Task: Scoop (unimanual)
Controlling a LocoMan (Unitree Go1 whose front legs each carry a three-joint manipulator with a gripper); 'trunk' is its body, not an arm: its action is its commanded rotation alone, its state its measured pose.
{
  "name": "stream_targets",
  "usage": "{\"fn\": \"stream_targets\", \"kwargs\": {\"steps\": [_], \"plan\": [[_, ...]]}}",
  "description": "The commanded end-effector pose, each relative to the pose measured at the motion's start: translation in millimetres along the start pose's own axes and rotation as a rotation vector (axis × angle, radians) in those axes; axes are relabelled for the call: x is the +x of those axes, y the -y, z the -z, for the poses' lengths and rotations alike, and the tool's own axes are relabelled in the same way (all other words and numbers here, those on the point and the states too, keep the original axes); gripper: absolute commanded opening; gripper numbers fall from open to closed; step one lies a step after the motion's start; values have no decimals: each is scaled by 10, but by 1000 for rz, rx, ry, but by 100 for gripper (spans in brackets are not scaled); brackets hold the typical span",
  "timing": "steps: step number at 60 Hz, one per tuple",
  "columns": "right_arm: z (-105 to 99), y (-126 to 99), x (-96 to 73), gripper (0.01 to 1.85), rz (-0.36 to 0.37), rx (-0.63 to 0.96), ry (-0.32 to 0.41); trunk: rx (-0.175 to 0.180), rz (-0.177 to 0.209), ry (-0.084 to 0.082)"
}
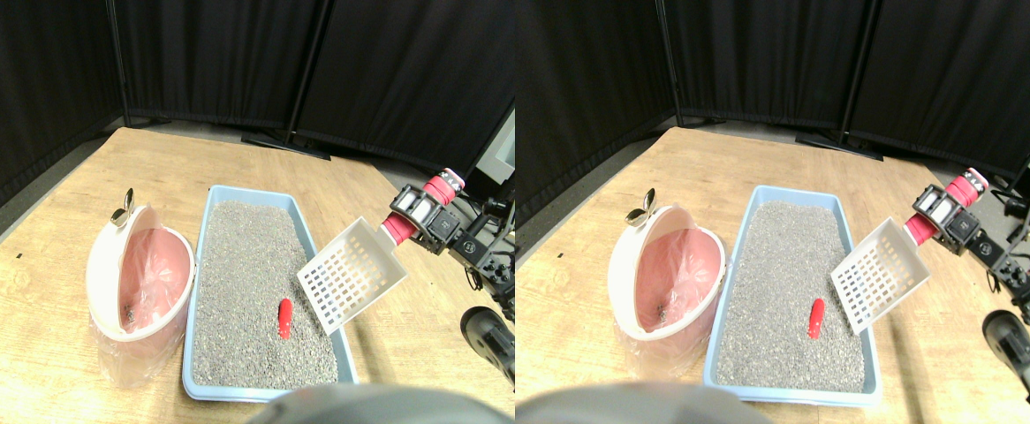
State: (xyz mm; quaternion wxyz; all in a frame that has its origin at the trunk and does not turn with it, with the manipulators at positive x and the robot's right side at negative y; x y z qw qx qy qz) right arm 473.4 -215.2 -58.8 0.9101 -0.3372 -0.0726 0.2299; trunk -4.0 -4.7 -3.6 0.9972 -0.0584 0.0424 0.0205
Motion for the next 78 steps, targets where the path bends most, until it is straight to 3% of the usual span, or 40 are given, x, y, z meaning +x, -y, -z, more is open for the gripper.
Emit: {"fn": "stream_targets", "kwargs": {"steps": [1, 14, 16, 18, 26, 38, 44, 56, 70, 78], "plan": [[-120, -28, 21, 5, 5, -11, 29, -26, -13, -22], [-186, -105, 62, 5, -36, -10, -10, -30, -11, -23], [-193, -115, 67, 5, -32, -15, -18, -32, -12, -22], [-219, -146, 76, 5, -1, -15, -70, -33, -14, -22], [-200, -219, 104, 5, 31, -22, -119, -35, -20, -20], [-109, -230, 155, 5, 43, -59, -121, -34, -19, -22], [-146, -229, 156, 5, 59, -70, -152, -32, -18, -23], [-161, -236, 173, 5, 54, -106, -143, -33, -13, -25], [-259, -241, 197, 5, 7, -159, -120, -35, -6, -31], [-312, -306, 210, 5, -14, -162, -155, -38, -2, -34]]}}
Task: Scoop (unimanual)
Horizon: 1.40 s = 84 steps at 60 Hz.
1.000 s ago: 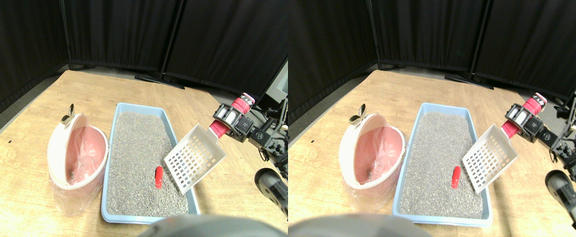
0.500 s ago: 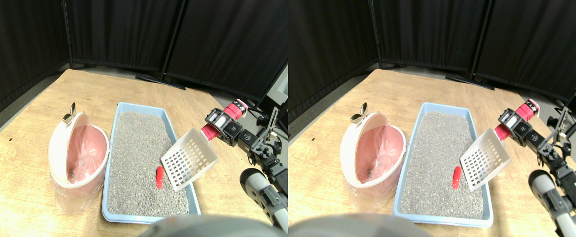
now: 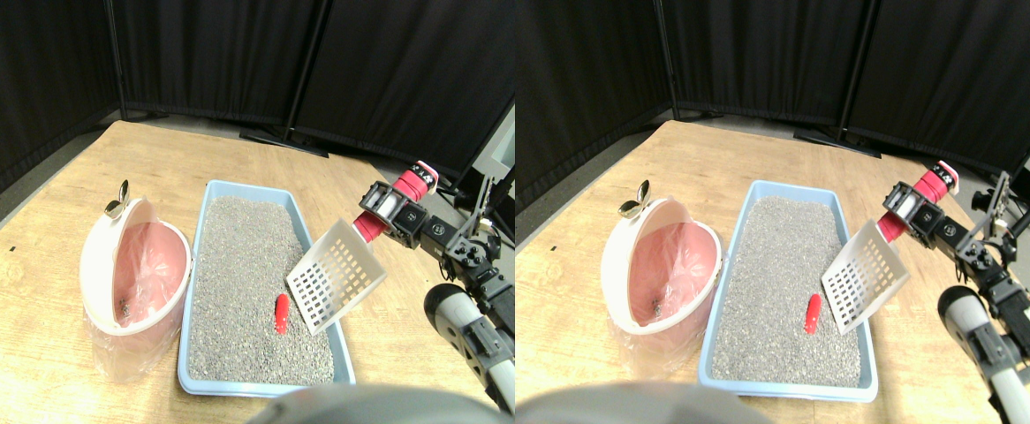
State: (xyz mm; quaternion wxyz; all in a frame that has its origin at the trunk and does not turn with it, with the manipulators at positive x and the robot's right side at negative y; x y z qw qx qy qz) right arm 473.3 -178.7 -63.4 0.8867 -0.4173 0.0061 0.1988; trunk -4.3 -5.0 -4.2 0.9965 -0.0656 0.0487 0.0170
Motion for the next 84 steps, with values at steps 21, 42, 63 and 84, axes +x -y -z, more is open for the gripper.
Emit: {"fn": "stream_targets", "kwargs": {"steps": [21, 42, 63, 84], "plan": [[-64, -359, 45, 5, -93, 50, 12, -30, -18, -32], [250, -1059, 9, 5, -200, 139, 1, -47, -52, -51], [293, -1320, 66, 5, -193, 383, -36, -52, -57, -57], [350, -1029, 297, 5, -65, 825, -118, -57, -71, -51]]}}
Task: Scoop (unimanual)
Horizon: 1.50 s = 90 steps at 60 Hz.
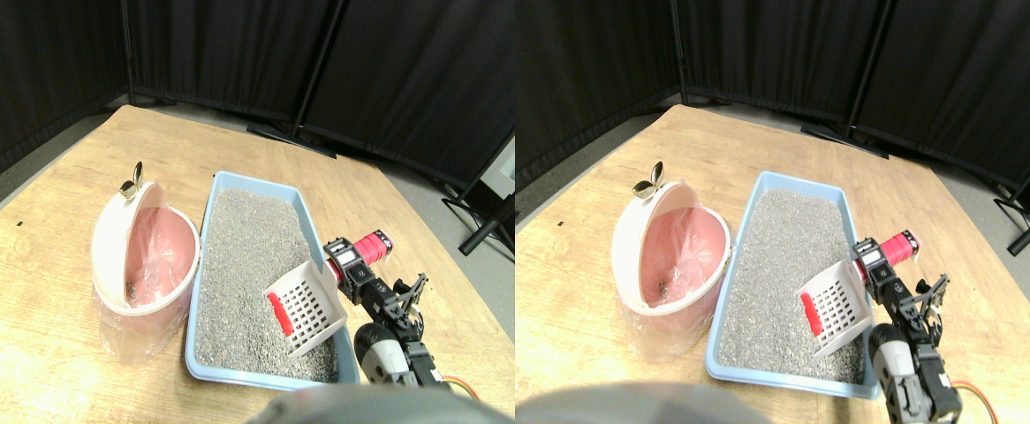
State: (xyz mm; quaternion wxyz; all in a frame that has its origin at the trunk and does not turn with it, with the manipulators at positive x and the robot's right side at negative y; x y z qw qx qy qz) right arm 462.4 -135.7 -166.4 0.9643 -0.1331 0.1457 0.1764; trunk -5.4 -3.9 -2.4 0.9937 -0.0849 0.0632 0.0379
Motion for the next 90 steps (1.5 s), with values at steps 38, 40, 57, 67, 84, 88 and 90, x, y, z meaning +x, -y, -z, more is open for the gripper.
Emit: {"fn": "stream_targets", "kwargs": {"steps": [38, 40, 57, 67, 84, 88, 90], "plan": [[-192, 411, 176, 5, -12, 549, 270, -6, -17, -7], [-244, 437, 177, 5, -26, 541, 302, -8, -18, -4], [-468, 548, 164, 5, -30, 581, 448, -12, -23, 14], [-542, 552, 145, 5, -38, 702, 495, -13, -24, 22], [-559, 545, 173, 5, -52, 973, 505, -18, -26, 35], [-529, 524, 194, 5, -65, 1065, 482, -18, -29, 35], [-519, 511, 199, 5, -66, 1073, 480, -18, -30, 35]]}}
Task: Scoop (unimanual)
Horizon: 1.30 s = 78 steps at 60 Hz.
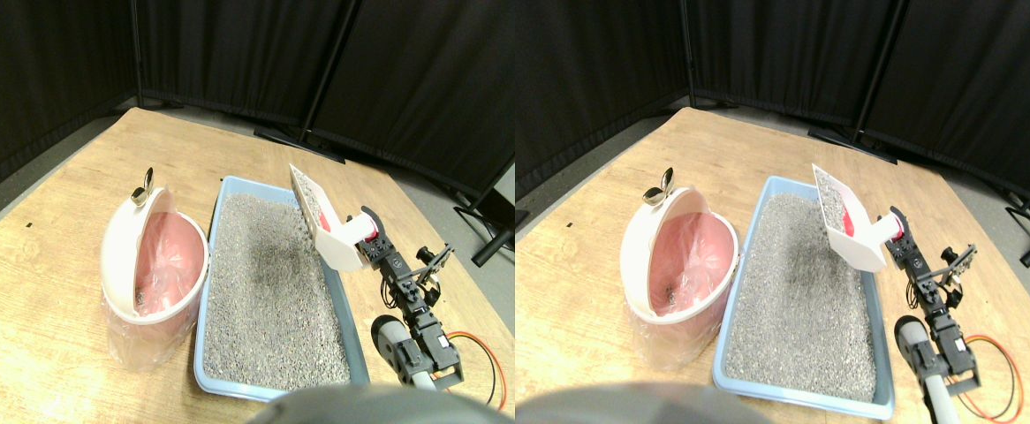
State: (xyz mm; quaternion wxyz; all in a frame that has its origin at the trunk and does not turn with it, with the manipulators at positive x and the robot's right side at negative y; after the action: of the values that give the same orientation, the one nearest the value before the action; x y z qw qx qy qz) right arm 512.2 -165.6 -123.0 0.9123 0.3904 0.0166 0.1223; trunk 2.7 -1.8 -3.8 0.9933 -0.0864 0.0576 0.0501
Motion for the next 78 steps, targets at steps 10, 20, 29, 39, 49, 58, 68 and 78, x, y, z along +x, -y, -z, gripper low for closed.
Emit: {"fn": "stream_targets", "kwargs": {"steps": [10, 20, 29, 39, 49, 58, 68, 78], "plan": [[42, -89, 25, 5, -2, 161, 40, -16, -12, 21], [75, -95, 48, 5, -5, 148, 18, -16, -16, 20], [111, -84, 80, 5, -2, 221, 4, -23, -28, 19], [145, -84, 116, 5, 6, 365, 2, -24, -30, 17], [149, -98, 140, 5, 24, 417, 4, -24, -33, 17], [148, -91, 158, 5, 17, 404, -1, -20, -33, 14], [135, -107, 155, 5, -1, 348, -9, -20, -35, 14], [107, -117, 143, 5, -11, 186, 17, -21, -40, 11]]}}
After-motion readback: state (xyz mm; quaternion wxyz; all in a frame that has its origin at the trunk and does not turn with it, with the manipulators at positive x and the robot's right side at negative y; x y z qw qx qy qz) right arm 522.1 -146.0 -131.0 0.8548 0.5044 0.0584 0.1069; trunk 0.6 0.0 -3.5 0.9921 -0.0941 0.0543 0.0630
